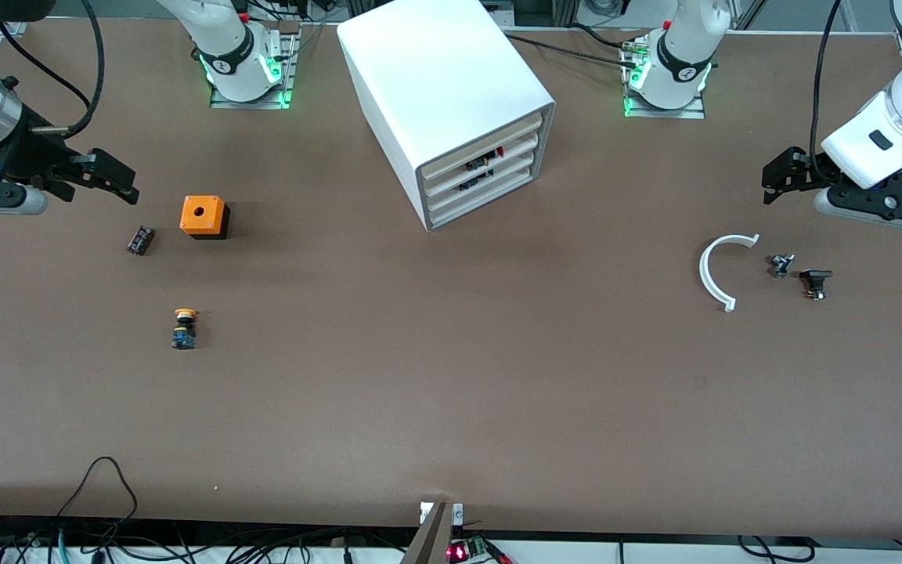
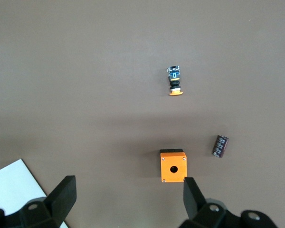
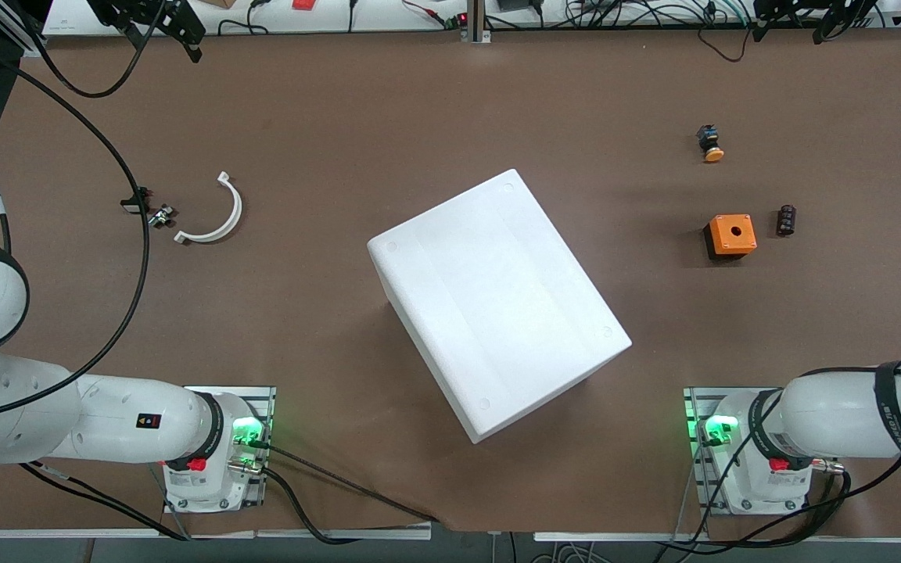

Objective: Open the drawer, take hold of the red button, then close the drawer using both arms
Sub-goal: 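Move both grippers toward the white drawer cabinet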

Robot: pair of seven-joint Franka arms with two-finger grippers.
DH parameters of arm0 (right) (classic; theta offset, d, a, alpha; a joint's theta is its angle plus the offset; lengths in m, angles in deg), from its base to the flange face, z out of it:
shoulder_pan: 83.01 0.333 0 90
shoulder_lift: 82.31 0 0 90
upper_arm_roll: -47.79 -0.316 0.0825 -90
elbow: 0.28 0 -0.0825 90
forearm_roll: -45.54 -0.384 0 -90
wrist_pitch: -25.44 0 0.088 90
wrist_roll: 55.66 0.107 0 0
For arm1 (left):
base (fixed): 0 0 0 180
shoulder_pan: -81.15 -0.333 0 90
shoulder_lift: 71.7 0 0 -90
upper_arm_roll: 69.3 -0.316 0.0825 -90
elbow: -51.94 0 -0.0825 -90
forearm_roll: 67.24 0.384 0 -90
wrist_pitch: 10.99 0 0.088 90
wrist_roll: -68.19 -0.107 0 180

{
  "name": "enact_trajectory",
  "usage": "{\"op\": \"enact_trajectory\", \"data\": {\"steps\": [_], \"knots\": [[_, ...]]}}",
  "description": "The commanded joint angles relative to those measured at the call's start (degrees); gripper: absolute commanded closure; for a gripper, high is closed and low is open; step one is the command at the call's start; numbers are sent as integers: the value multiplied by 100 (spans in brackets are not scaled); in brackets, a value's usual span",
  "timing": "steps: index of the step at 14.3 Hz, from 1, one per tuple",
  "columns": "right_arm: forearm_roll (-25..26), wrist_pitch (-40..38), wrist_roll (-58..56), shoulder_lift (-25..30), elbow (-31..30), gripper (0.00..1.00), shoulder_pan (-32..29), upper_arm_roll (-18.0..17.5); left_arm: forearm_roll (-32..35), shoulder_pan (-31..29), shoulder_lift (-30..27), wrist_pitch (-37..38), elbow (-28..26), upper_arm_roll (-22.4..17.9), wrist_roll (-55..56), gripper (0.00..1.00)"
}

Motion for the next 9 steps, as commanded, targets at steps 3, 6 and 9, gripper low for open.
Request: {"op": "enact_trajectory", "data": {"steps": [3, 6, 9], "knots": [[55, -103, -63, -544, 173, 0, 201, -65, -600, 25, 3, 896, 85, -8, -48, 0], [55, 195, -2, -905, 225, 0, 420, -56, -899, 112, 82, 1319, 85, 18, -49, 0], [55, 162, 7, -1721, 1232, 0, 614, -56, -1697, 130, 345, 1830, 85, 35, -101, 0]]}}
